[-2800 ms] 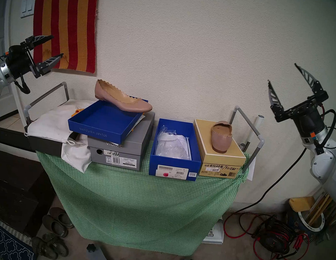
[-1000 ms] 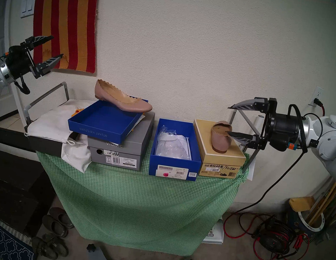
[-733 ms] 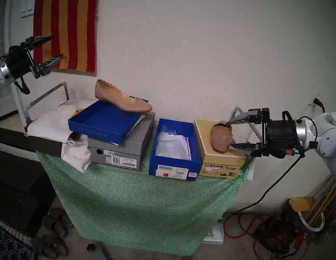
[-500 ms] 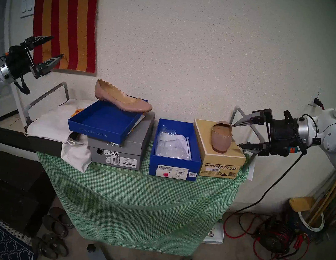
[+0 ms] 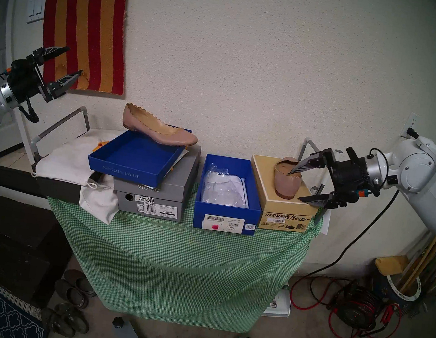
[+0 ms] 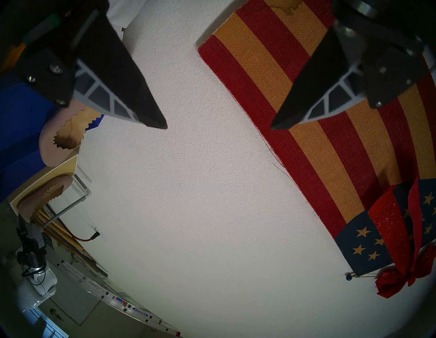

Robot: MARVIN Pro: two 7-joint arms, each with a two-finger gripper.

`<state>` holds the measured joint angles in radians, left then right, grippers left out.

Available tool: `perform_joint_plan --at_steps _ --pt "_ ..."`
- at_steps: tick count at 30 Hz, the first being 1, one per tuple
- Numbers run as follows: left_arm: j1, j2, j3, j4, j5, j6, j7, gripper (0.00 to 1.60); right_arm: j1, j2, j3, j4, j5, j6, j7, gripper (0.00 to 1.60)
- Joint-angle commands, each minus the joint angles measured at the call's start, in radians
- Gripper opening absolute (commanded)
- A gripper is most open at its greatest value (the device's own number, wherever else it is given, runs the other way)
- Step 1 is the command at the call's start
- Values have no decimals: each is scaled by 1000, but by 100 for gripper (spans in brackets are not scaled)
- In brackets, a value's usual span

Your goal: Put shoes into shoe box

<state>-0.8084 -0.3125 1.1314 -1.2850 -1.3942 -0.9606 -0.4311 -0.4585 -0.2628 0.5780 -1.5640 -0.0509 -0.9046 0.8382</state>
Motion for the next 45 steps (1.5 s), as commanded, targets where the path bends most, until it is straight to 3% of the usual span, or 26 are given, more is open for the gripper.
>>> perform_joint_plan --at_steps 1,5,13,21,32,33,35,36,39,41,42,43,44,45 --pt "-2 -3 -3 0 -2 1 3 160 69 -40 -30 50 120 9 126 160" --pt "-2 -3 -3 0 -2 1 4 160 114 -46 -48 85 197 16 204 160" --pt "-2 -3 -3 0 -2 1 5 160 162 -52 -107 113 264 10 213 160" --pt "-2 -3 -3 0 -2 1 5 160 193 -53 -193 177 268 6 205 160" --pt "-2 -3 -3 0 -2 1 5 160 264 -113 -279 325 274 -44 178 160" --pt "-2 -3 -3 0 -2 1 5 160 269 -122 -292 330 271 -49 173 148" --pt "-2 -3 -3 0 -2 1 5 160 272 -143 -318 335 261 -54 154 101" --pt "-2 -3 -3 0 -2 1 5 160 274 -152 -325 339 263 -55 159 97" --pt "-2 -3 -3 0 -1 1 5 160 281 -178 -355 345 258 -55 143 107" --pt "-2 -3 -3 0 -1 1 5 160 289 -189 -376 348 256 -55 134 80" --pt "-2 -3 -3 0 -1 1 5 160 297 -196 -389 355 259 -55 136 79" --pt "-2 -3 -3 0 -1 1 5 160 303 -202 -399 362 266 -55 140 88" --pt "-2 -3 -3 0 -2 1 5 160 308 -204 -409 366 268 -55 133 102" --pt "-2 -3 -3 0 -2 1 6 160 318 -209 -426 375 271 -55 134 128"
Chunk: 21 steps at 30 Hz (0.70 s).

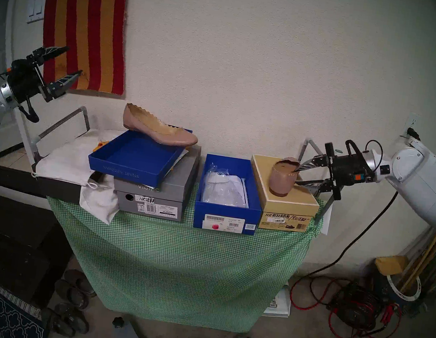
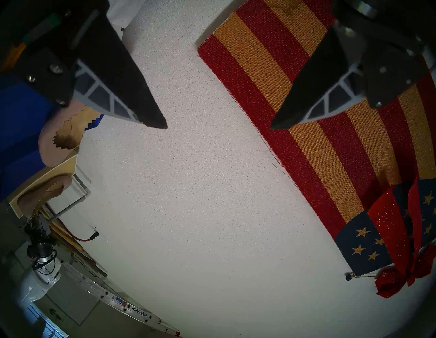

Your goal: Put shoes into shoe box

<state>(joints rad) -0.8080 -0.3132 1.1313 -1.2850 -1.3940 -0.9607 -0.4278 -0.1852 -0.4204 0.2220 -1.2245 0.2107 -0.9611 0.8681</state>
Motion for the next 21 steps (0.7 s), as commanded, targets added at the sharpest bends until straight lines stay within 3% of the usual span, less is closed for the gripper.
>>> perform_joint_plan --at_steps 1,2,3,5,6,7,8,12,14,21 --pt "-3 -3 -3 0 -2 1 2 160 49 -54 -78 41 10 1 104 148" --pt "-3 -3 -3 0 -2 1 2 160 55 -58 -88 49 17 1 117 159" --pt "-3 -3 -3 0 -2 1 2 160 62 -56 -106 51 7 1 89 160" --pt "-3 -3 -3 0 -2 1 2 160 74 -60 -121 62 20 1 112 160" --pt "-3 -3 -3 0 -2 1 2 160 78 -59 -135 64 13 1 102 143" --pt "-3 -3 -3 0 -2 1 2 160 84 -65 -141 73 28 1 131 82" --pt "-3 -3 -3 0 -2 1 2 160 91 -63 -160 73 17 1 98 73" --pt "-3 -3 -3 0 -2 1 2 160 116 -71 -201 80 15 1 103 9" --pt "-3 -3 -3 0 -2 1 3 160 131 -72 -220 71 15 1 102 0" --pt "-3 -3 -3 0 -2 1 3 160 194 -74 -274 -13 4 1 112 0"
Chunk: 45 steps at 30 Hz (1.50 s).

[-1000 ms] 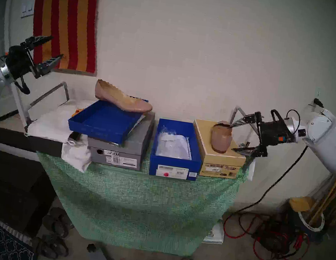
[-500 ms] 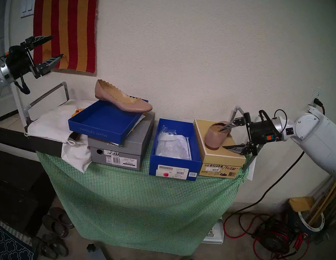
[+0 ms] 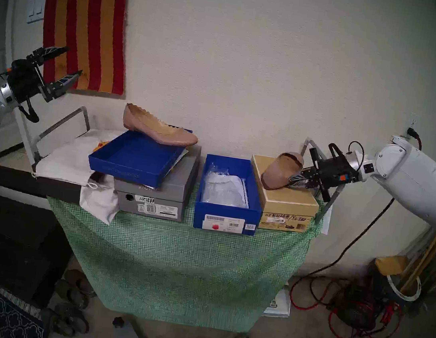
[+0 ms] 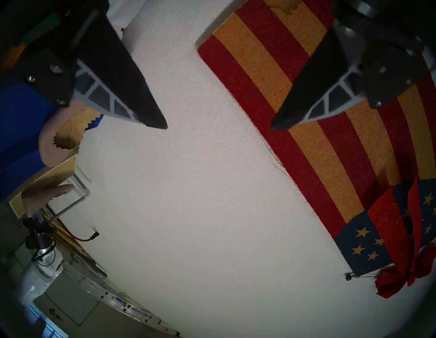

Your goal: Put shoes into shoe box

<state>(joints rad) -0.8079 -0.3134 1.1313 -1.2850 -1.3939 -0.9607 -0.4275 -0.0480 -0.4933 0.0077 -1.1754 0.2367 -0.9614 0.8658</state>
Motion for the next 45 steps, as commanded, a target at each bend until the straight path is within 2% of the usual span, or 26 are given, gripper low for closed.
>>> perform_joint_plan --at_steps 1,7,15,25,28,29,30,33,36,37,40,43,45 --pt "-3 -2 -3 0 -2 1 2 160 66 -3 -74 -71 -27 2 102 0" --pt "-3 -2 -3 0 -1 1 2 160 86 -34 -141 -123 -69 2 97 0" --pt "-3 -2 -3 0 -2 1 2 160 175 -84 -169 -154 -71 2 100 0" --pt "-3 -2 -3 0 -1 1 2 160 297 -100 -177 -167 -42 2 104 0" --pt "-3 -2 -3 0 -2 1 3 160 329 -103 -206 -170 -18 2 108 0" --pt "-3 -3 -3 0 -2 1 3 160 333 -105 -207 -168 5 2 134 0" --pt "-3 -3 -3 0 -2 1 3 160 346 -109 -233 -168 -7 2 100 0" --pt "-3 -3 -3 0 -2 1 3 160 360 -138 -275 -145 11 2 106 0" --pt "-3 -3 -3 0 -2 1 3 160 352 -196 -313 -108 9 2 108 0" --pt "-3 -3 -3 0 -2 1 3 160 352 -196 -313 -108 9 2 108 0" --pt "-3 -3 -3 0 -1 1 3 160 334 -260 -330 -71 30 2 104 0" --pt "-3 -3 -3 0 -1 1 3 160 331 -271 -334 -72 22 2 99 0" --pt "-3 -3 -3 0 -1 1 3 160 332 -304 -348 -48 30 2 96 0"
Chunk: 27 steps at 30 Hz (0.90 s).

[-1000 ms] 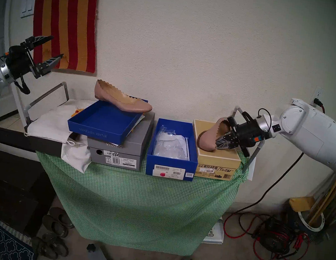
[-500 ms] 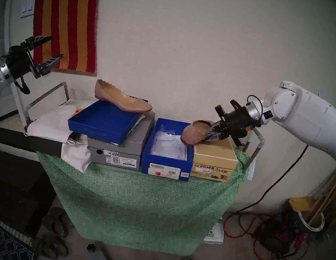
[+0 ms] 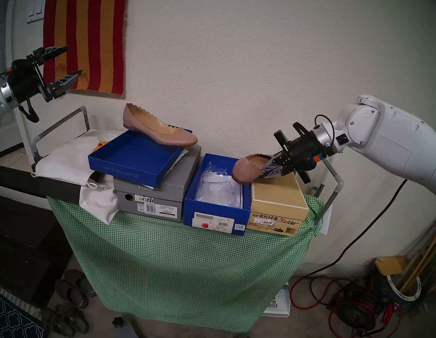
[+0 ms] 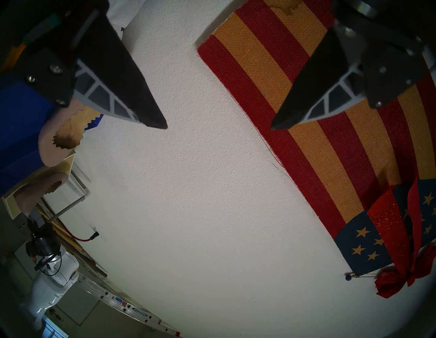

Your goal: Put shoes into shoe box

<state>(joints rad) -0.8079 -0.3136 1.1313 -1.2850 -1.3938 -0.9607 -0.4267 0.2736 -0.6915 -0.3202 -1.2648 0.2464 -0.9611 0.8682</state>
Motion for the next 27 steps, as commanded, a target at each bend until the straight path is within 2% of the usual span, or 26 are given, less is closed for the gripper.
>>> perform_joint_plan --at_steps 1,9,15,16,18,20,23,27 --pt "-3 -2 -3 0 -2 1 2 160 5 -103 -12 35 15 1 90 0" --pt "-3 -2 -3 0 -1 1 2 160 17 -208 -31 85 33 1 84 0" --pt "-3 -2 -3 0 -1 1 2 160 -6 -281 -51 119 27 1 79 0" --pt "-3 -2 -3 0 -1 1 2 160 -16 -277 -42 109 18 1 72 0" --pt "-3 -2 -3 0 -1 1 2 160 -18 -329 -63 153 30 1 70 0" --pt "-3 -2 -3 0 -1 1 2 160 -31 -326 -50 145 26 1 68 0" --pt "-3 -2 -3 0 -1 1 2 160 -47 -369 -73 194 41 1 73 0" --pt "-3 -2 -3 0 -1 1 2 160 -93 -412 -114 268 15 1 51 0"
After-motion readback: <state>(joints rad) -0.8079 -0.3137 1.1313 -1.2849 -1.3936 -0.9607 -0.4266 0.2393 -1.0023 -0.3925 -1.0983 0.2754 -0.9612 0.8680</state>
